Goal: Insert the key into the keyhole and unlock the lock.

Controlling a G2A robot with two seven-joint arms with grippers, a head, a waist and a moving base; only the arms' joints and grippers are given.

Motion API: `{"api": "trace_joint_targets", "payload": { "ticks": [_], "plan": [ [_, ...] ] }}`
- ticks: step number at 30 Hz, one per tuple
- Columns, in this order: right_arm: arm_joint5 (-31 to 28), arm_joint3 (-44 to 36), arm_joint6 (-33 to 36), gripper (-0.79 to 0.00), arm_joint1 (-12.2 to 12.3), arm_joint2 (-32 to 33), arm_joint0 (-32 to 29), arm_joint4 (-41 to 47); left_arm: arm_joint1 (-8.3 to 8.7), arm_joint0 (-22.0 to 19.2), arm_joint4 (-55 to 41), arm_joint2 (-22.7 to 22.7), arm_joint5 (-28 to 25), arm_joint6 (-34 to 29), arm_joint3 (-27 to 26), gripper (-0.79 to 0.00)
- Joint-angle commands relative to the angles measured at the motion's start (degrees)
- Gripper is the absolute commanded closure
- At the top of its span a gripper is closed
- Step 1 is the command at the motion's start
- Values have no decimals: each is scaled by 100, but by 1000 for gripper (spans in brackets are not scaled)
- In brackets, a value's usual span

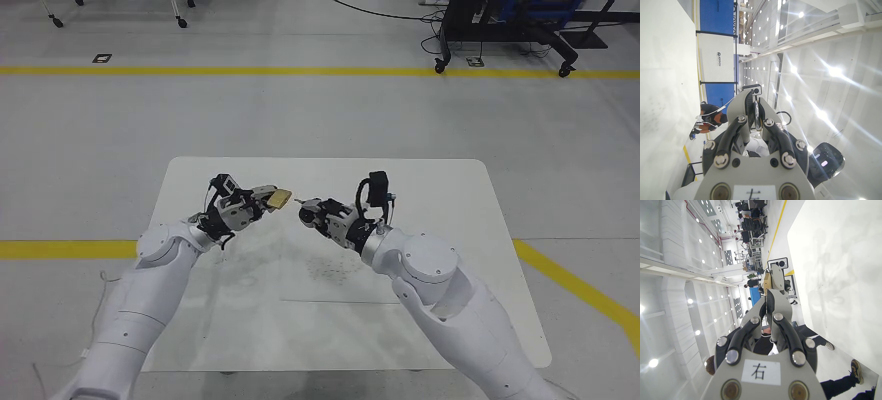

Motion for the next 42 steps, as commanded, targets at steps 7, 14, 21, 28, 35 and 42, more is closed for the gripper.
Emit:
{"api": "trace_joint_targets", "payload": {
  "ticks": [7, 14, 21, 28, 35, 42],
  "plan": [
    [74, 17, -243, 0, -71, -156, 77, -34, -24, 36, 115, -1, -84, 103, -77, 0],
    [163, 40, -306, 0, -113, -215, 111, -48, -17, 77, 174, -97, -130, 65, -104, 0],
    [232, 36, -277, 0, -140, -258, 121, -97, -20, 117, 268, -137, -155, 82, -145, 0],
    [261, 60, -238, 0, -169, -267, 147, -100, -23, 151, 356, -172, -193, 93, -185, 0],
    [274, 52, -306, 0, -195, -231, 136, -122, -31, 180, 412, -197, -235, 121, -229, 0],
    [312, 74, -332, 0, -227, -257, 157, -158, -45, 221, 444, -213, -295, 183, -273, 0]
  ]
}}
